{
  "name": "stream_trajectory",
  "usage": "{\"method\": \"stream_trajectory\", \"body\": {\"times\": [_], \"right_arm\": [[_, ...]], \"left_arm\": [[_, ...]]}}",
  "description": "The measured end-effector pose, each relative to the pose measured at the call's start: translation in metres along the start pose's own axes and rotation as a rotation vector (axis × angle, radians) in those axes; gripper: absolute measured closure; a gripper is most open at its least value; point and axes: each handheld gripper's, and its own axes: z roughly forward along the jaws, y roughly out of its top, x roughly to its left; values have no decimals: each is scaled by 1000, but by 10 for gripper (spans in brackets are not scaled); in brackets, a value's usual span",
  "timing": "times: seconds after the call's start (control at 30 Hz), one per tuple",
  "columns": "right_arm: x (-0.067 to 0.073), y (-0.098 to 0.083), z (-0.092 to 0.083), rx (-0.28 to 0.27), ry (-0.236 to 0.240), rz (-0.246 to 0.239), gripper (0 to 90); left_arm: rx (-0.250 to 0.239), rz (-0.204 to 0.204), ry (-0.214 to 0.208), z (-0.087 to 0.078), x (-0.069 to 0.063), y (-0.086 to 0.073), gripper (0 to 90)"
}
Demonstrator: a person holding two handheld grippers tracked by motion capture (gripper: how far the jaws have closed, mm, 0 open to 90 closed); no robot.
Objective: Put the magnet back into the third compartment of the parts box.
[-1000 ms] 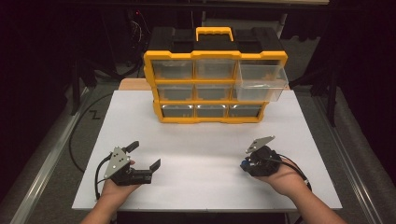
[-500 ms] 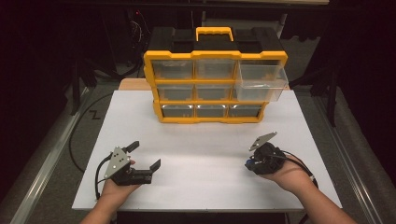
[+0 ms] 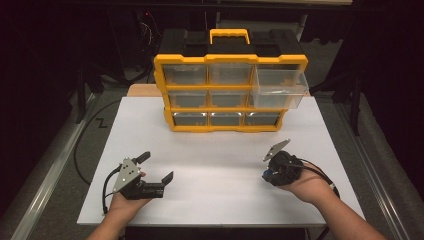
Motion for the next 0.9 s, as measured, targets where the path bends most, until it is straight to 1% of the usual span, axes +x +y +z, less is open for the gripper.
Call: {"method": "stream_trajectory", "body": {"times": [0.1,0.17,0.23,0.3,0.4,0.53,0.63,0.8,0.87,0.9], "right_arm": [[-1,2,-2,17,10,-11,651],[-1,3,-3,19,20,-12,652],[-1,4,-3,33,22,-25,651],[-2,6,-5,43,28,-26,652],[-3,9,-7,60,21,-39,651],[-5,12,-9,53,23,-37,651],[-5,13,-11,65,26,-37,651],[-4,19,-17,91,39,-62,651],[-4,21,-19,93,40,-73,651],[-3,22,-20,93,39,-70,651]], "left_arm": [[5,-1,-3,0,0,0,2],[0,-5,-2,0,0,0,2],[-3,-4,-2,0,1,0,2],[-3,-5,1,-1,1,0,2],[-2,-4,4,0,0,0,2],[3,6,-1,1,-2,0,3],[2,5,2,1,-1,0,2],[5,9,1,1,-2,0,3],[9,13,-2,2,-3,0,3],[8,14,-4,2,-3,0,3]]}}
